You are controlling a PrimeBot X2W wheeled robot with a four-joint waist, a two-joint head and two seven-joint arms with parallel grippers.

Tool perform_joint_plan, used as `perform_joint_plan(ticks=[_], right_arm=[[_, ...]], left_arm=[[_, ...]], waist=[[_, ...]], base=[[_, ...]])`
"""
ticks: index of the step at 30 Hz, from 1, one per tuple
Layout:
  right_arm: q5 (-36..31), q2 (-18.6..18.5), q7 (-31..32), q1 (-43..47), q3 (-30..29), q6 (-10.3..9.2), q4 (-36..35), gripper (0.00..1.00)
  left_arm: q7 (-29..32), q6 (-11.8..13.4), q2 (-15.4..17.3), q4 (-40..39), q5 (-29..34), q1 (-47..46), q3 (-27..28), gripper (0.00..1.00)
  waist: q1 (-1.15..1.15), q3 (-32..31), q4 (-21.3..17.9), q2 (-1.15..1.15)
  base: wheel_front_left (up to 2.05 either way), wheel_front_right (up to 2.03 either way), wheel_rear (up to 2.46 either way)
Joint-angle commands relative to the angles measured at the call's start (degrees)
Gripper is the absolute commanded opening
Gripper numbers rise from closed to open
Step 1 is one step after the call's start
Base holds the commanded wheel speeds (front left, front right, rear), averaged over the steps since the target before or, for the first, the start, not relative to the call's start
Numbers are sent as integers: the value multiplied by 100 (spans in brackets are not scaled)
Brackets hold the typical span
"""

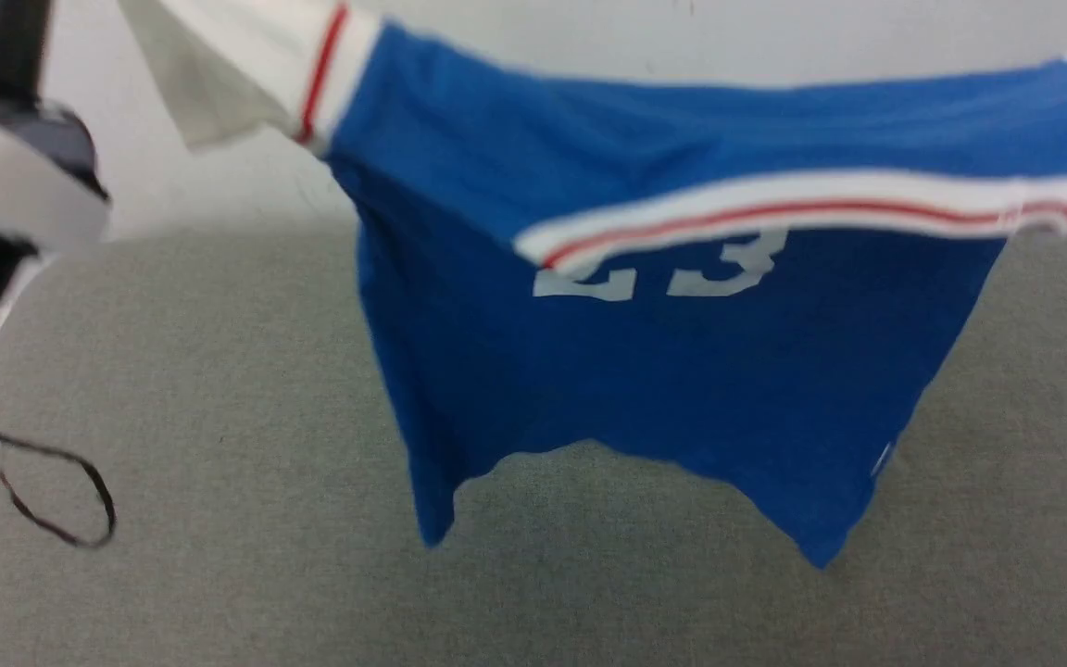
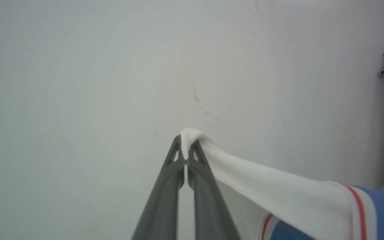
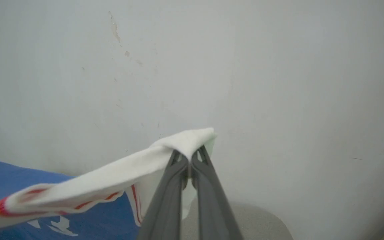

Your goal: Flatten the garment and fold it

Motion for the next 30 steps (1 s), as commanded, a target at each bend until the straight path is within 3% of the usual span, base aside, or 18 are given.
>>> perform_joint_plan(ticks=[1, 9, 16, 30], right_arm=[[51, 44, 26, -312, 83, -5, 207, 0], [-45, -91, -219, -2256, 1237, -5, 1570, 0], [-127, -151, -830, -3738, 2301, -5, 2761, 0], [-74, -119, -2019, -5548, 3606, -5, 4508, 0]], left_arm=[[6, -46, 13, 192, -21, -277, -2, 0], [179, -582, 141, 1851, 129, -2100, -372, 0], [144, -969, 55, 3495, 496, -3416, -827, 0], [-973, -1156, -385, 5316, 973, -5237, -1079, 0]], waist=[[1, 150, -92, 0], [1, 942, -343, 0], [1, 1764, -403, 0], [1, 2738, -235, 0]], base=[[0, 0, 0], [0, 0, 0], [0, 0, 0], [0, 0, 0]])
